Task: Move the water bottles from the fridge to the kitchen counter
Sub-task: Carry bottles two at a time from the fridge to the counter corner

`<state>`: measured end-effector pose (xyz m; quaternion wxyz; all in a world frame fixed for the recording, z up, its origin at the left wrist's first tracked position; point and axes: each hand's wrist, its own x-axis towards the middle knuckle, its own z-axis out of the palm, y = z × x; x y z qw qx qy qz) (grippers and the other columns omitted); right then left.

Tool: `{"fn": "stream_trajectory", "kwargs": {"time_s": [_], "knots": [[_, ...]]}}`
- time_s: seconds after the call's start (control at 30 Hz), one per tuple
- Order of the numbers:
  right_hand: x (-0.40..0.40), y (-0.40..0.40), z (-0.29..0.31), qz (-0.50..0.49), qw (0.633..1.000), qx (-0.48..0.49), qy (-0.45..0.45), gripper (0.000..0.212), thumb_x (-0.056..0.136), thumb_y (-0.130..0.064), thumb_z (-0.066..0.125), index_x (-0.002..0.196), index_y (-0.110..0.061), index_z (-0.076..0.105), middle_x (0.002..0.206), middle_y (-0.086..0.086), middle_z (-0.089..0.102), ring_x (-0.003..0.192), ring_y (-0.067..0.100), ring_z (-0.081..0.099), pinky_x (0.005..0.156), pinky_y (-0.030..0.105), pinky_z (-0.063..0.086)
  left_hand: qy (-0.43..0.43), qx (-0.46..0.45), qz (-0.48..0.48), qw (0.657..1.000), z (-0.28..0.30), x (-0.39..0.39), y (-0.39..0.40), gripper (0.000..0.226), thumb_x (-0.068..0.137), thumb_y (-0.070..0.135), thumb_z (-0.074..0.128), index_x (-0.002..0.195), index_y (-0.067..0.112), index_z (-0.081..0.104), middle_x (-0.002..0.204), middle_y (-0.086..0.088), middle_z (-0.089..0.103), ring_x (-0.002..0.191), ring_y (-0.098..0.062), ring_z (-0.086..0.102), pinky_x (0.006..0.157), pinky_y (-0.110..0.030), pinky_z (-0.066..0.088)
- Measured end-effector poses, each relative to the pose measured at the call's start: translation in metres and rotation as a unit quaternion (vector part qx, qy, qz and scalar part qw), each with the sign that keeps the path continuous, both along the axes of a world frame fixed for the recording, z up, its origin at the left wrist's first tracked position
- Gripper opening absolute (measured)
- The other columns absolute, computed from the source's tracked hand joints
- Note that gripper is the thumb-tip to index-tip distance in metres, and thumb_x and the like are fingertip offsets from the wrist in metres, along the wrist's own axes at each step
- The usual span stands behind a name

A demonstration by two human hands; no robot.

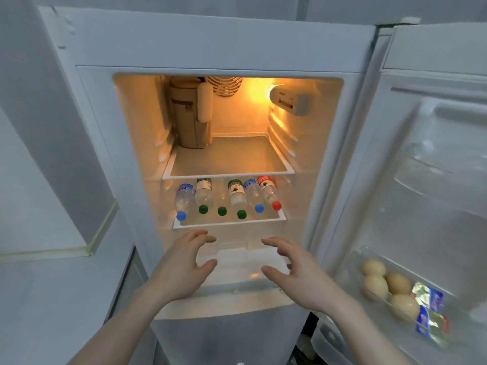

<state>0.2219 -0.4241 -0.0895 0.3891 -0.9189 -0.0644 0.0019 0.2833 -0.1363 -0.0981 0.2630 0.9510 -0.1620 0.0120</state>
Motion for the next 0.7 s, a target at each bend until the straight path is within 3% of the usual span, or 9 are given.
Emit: {"fn": "stream_trajectory", "kwargs": {"time_s": [0.07, 0.3, 0.57, 0.7], "knots": [[0.030, 0.013, -0.003, 0.005, 1.000, -0.003, 0.008, 0.054, 0.096, -0.053, 0.064, 0.146, -0.055, 0.044, 0.142, -0.045, 0.037, 0.135, -0.006, 0.043, 0.117, 0.030, 0.041, 0.015, -0.011, 0.017, 1.000, -0.007, 0.029, 0.012, 0.047, 0.093, 0.045, 0.066, 0.138, 0.039, 0.053, 0.153, 0.017, 0.040, 0.140, -0.008, 0.040, 0.116, -0.030, 0.035], [0.117, 0.062, -0.022, 0.006, 1.000, 0.013, 0.028, 0.056, 0.096, -0.050, 0.068, 0.148, -0.052, 0.046, 0.145, -0.032, 0.041, 0.129, 0.003, 0.052, 0.105, 0.026, 0.048, 0.065, -0.056, 0.087, 0.993, -0.038, 0.114, 0.031, 0.055, 0.092, 0.040, 0.070, 0.143, 0.030, 0.052, 0.158, 0.004, 0.028, 0.145, -0.019, 0.035, 0.120, -0.037, 0.031], [0.182, 0.086, -0.043, 0.011, 0.996, 0.013, 0.084, 0.060, 0.097, -0.042, 0.071, 0.152, -0.044, 0.046, 0.144, -0.021, 0.044, 0.125, 0.008, 0.055, 0.099, 0.026, 0.050, 0.157, -0.142, 0.200, 0.957, -0.069, 0.172, 0.021, 0.067, 0.093, 0.033, 0.065, 0.153, 0.028, 0.036, 0.166, 0.002, 0.005, 0.153, -0.025, 0.018, 0.124, -0.041, 0.024], [0.213, 0.097, -0.047, 0.036, 0.995, -0.004, 0.094, 0.061, 0.099, -0.037, 0.070, 0.154, -0.039, 0.045, 0.152, -0.015, 0.045, 0.123, 0.010, 0.056, 0.096, 0.021, 0.045, 0.192, -0.169, 0.235, 0.938, -0.074, 0.189, 0.009, 0.065, 0.096, 0.030, 0.059, 0.155, 0.025, 0.033, 0.166, 0.000, 0.005, 0.153, -0.029, 0.016, 0.120, -0.040, 0.026]]}}
